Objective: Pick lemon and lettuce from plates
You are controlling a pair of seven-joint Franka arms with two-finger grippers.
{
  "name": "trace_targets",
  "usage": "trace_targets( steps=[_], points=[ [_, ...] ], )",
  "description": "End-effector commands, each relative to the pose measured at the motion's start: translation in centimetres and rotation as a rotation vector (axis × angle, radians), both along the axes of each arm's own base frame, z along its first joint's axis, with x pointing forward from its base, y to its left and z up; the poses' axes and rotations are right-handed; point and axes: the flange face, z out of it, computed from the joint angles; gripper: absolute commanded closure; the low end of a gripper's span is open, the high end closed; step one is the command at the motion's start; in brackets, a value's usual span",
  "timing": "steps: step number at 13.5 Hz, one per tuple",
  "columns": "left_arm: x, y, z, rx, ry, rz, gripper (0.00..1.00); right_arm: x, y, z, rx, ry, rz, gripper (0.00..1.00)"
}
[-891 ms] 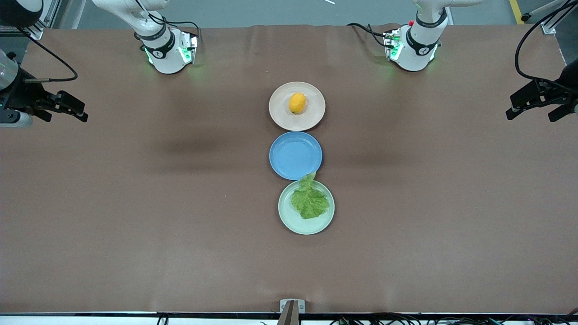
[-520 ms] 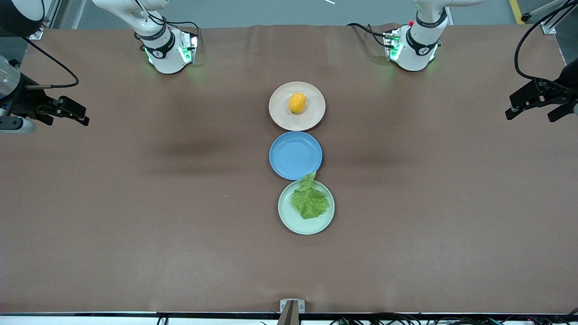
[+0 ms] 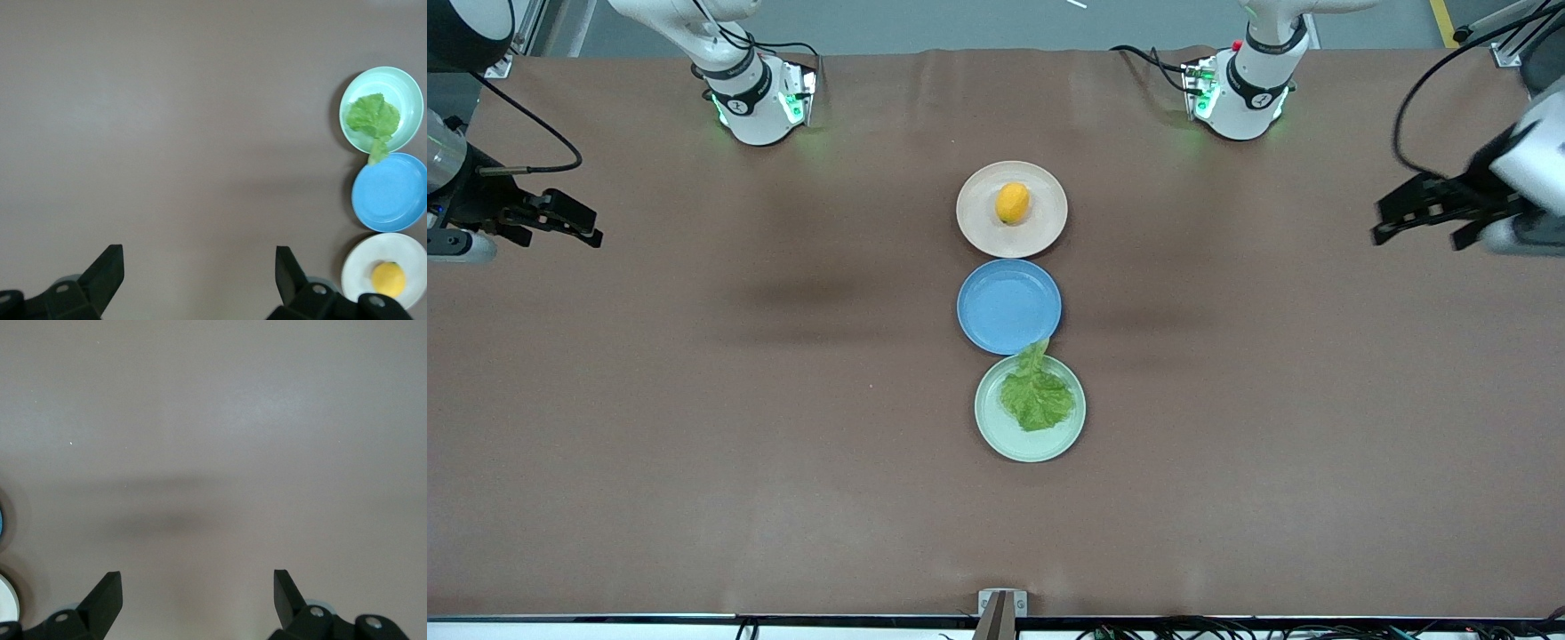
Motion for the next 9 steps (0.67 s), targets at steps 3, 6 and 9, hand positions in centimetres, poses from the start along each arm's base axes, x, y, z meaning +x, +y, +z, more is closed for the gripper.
trace_targets(
  steps=[3, 6, 9],
  points=[
    [3.7, -11.9, -10.3, -0.032, 0.082, 0.123, 0.0, -0.2, 0.3, 0.1, 0.003, 0.011, 0.002, 0.0],
    [4.3, -19.9, -17.4, -0.045, 0.091, 0.239, 0.0, -0.1, 0.3, 0.4, 0.003, 0.005, -0.001, 0.0],
    [4.3, -25.7, -22.7, -0.088, 0.071, 0.417, 0.0, 0.3, 0.4, 0.2, 0.002, 0.008, -0.002, 0.0]
  ],
)
